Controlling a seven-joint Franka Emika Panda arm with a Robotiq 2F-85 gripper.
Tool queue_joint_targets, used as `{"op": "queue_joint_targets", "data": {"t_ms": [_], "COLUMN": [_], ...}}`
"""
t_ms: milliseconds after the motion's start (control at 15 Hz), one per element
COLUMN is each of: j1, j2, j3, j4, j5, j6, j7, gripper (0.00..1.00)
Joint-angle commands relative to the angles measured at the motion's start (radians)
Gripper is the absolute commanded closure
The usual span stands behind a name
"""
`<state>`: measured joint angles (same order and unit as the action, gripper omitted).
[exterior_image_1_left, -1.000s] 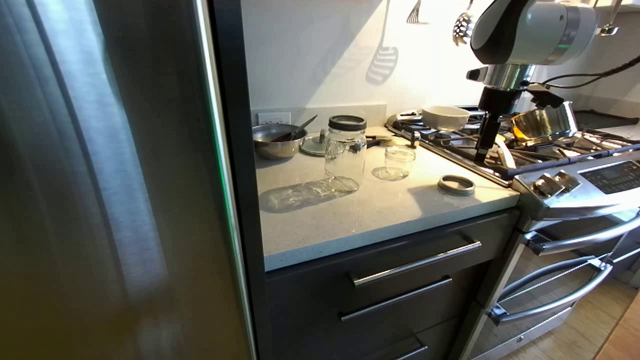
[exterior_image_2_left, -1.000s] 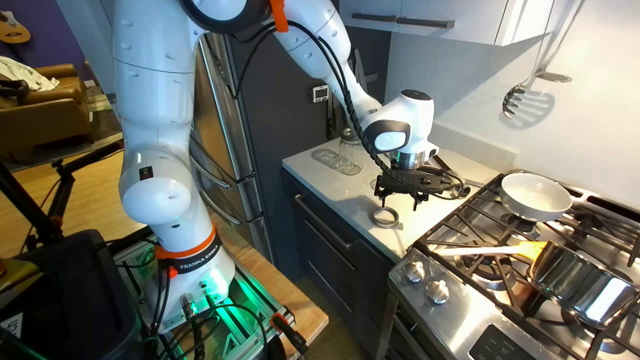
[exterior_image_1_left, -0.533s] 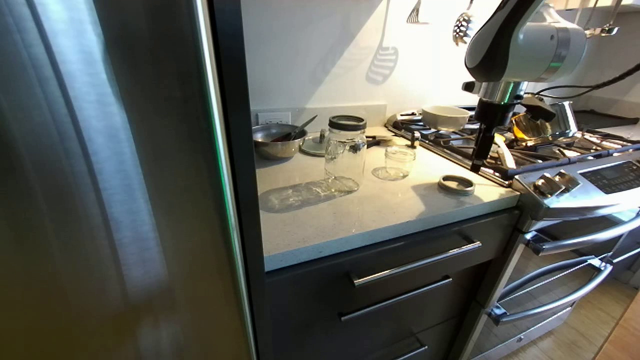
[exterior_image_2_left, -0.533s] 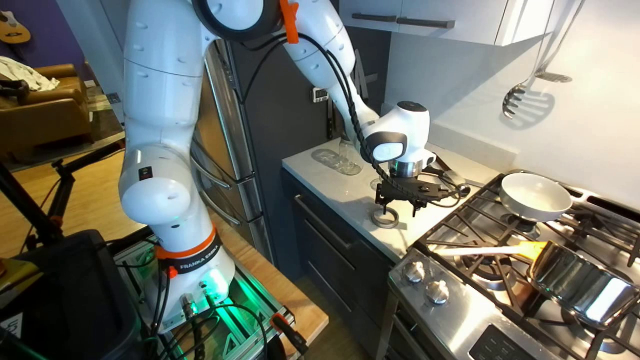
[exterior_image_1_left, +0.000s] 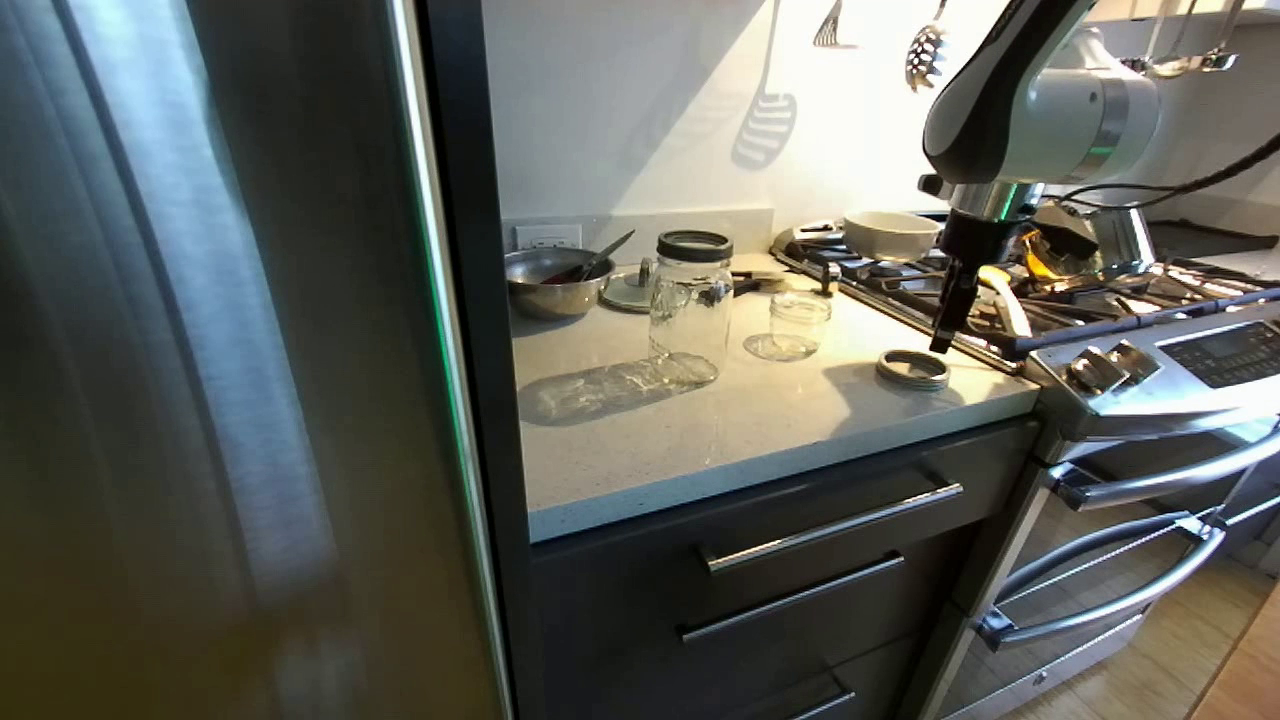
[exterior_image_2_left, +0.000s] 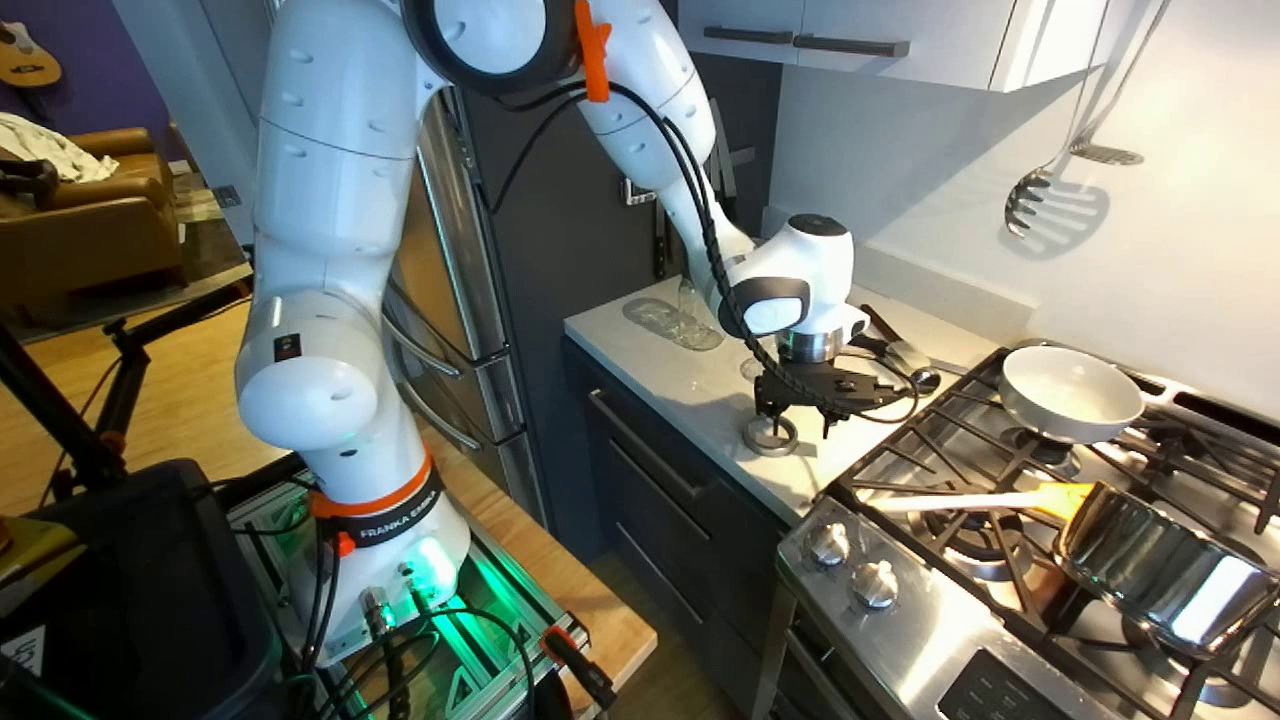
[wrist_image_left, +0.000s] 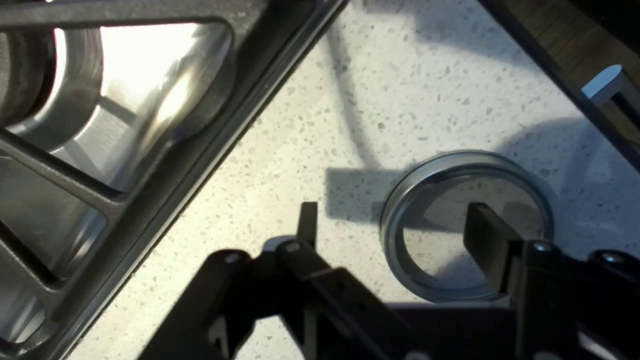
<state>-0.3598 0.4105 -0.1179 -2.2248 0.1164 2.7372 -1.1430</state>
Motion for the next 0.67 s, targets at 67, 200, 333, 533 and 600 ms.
{"op": "queue_joint_targets", "data": {"t_ms": [67,200,333,533,600], "j1": [-0.03,-0.032,-0.034,-0.038,-0.038], "j2": [0.033,0.038,0.042,0.044,0.046], "j3": [0.033,0.037,0.043,0.051,0.052], "j4": [0.012,0.014,0.016,0.019,0.02], "j5": [-0.001,-0.003,-0.004,-0.001,-0.003], "j6": [0.033,0.033,0.029,0.02,0.02], "j7": [0.029,0.039,0.044,0.045,0.048], "gripper": [0.17,0.34,0.52,0.61,0.63]}}
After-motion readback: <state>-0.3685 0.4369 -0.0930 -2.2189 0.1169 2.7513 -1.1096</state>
